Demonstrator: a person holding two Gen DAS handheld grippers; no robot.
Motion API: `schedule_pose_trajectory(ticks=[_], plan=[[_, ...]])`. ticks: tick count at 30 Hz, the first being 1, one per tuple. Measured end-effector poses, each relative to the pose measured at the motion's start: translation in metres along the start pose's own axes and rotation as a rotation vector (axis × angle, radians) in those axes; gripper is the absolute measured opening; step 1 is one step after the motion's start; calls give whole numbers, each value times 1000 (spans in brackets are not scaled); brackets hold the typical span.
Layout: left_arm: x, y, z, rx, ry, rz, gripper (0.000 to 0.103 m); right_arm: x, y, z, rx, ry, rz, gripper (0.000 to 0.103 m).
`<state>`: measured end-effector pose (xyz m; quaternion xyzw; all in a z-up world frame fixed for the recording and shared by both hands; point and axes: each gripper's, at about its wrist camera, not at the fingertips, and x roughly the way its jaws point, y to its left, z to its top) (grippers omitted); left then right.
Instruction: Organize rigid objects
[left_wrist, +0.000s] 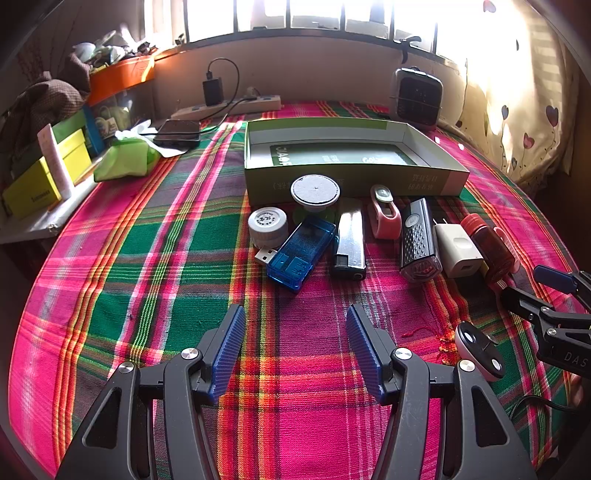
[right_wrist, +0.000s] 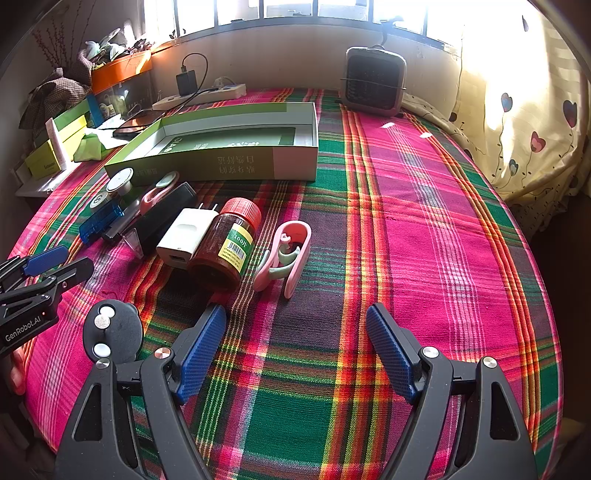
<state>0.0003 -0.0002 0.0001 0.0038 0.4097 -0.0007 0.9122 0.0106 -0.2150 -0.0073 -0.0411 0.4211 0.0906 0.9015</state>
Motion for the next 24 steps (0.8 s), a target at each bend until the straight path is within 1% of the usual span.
schedule_pose_trajectory(ticks=[8, 13, 15, 16, 18, 20, 22, 24], plan=[[0, 0, 0, 1, 0, 0, 57, 1, 0, 0, 0, 0, 1, 79], [0, 0, 0, 6, 0, -7, 57, 0, 0, -1, 2, -4, 18, 79], [0, 0, 1, 19, 4, -17, 57, -5, -1, -3, 7, -14, 55, 79], [-1, 2, 1, 24, 8, -23, 57, -9, -1, -6, 12, -21, 89, 79], [-1, 3, 1, 30, 17, -37, 57, -14, 1, -8, 5, -34, 119, 79], [-2, 6, 1, 24, 24, -56, 57, -23, 6, -10, -14, -70, 147, 79], [-1, 10, 3, 12, 31, -75, 57, -33, 12, -10, -39, -102, 195, 79], [-1, 13, 4, 0, 35, -93, 57, -36, 22, -8, -77, -111, 241, 79]])
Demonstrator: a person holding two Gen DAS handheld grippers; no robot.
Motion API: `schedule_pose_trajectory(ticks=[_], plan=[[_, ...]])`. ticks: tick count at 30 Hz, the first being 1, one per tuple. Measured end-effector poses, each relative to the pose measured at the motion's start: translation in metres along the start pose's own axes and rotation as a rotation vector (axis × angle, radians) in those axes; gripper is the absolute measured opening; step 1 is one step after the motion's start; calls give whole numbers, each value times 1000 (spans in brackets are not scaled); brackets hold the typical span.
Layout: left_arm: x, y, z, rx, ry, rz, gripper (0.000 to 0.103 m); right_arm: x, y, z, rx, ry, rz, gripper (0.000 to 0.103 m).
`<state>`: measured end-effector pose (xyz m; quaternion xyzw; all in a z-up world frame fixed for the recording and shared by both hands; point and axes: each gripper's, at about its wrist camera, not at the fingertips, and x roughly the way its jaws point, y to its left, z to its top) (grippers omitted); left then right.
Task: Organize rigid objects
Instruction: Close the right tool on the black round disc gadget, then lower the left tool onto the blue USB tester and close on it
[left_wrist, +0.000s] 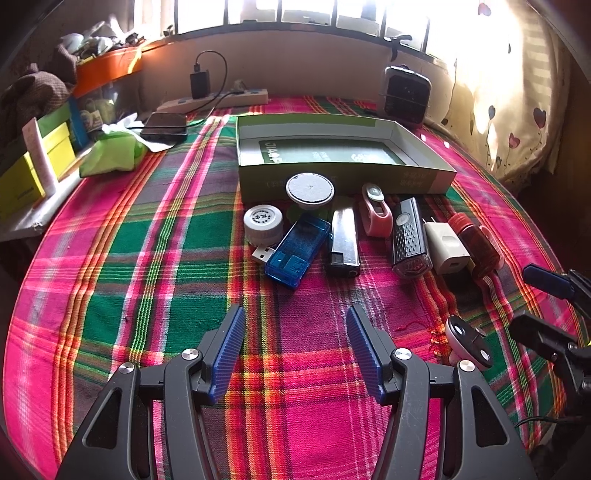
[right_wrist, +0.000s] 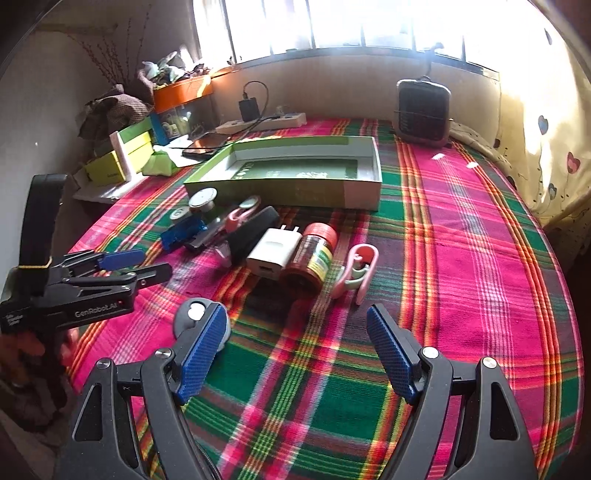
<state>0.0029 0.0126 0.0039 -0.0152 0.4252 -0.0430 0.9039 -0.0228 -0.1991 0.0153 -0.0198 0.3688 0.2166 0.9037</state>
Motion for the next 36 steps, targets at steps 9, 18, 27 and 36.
schedule_pose_trajectory(ticks=[9, 18, 27, 36], plan=[[-4, 9, 7, -18, -13, -33, 57, 23, 43, 0, -165, 78, 97, 79], [8, 8, 23, 1, -17, -44, 57, 38, 57, -3, -213, 123, 78, 52], [22, 5, 35, 20, -14, -51, 56, 37, 52, -2, -204, 111, 65, 39], [22, 6, 34, 20, -2, -83, 48, 37, 46, 1, -183, 108, 65, 39]])
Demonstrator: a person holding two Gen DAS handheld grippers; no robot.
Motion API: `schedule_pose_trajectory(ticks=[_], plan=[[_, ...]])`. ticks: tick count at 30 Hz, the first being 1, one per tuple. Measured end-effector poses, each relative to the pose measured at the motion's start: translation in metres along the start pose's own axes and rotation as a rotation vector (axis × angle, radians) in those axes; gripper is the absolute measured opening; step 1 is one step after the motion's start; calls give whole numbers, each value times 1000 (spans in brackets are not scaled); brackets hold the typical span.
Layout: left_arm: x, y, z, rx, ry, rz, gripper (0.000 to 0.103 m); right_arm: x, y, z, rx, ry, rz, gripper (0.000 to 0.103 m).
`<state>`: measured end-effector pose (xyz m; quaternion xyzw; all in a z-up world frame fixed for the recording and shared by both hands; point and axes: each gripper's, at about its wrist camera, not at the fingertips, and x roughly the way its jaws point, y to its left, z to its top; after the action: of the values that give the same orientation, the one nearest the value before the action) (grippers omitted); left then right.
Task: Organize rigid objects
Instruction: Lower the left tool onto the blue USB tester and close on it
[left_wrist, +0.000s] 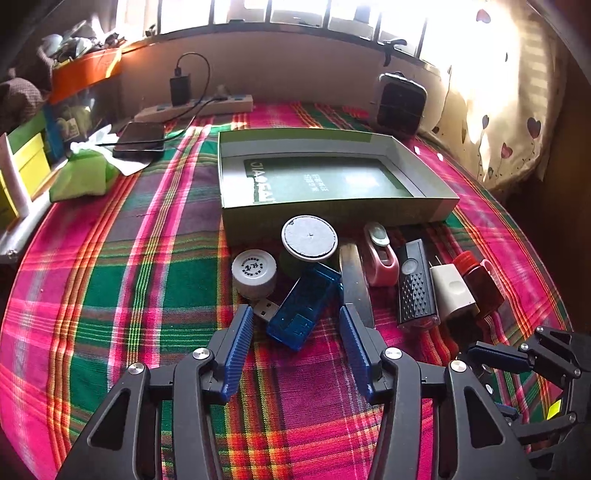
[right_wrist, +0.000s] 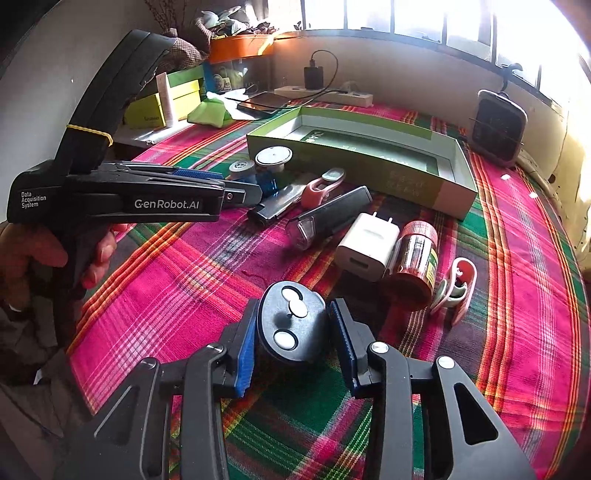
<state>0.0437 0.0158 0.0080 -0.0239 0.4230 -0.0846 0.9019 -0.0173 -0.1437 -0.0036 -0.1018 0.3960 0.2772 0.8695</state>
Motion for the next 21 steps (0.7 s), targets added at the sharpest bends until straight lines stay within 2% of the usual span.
schedule_pose_trajectory(ticks=[8, 13, 21], plan=[[-8, -10, -9, 14, 7, -78, 48, 1, -7, 2, 26, -4, 7, 39], [-12, -10, 0, 26, -30, -25, 48, 0, -9, 2, 28, -5, -1, 39], [5, -12, 12, 51, -15, -7, 48, 1, -9, 1, 39, -6, -1, 39]])
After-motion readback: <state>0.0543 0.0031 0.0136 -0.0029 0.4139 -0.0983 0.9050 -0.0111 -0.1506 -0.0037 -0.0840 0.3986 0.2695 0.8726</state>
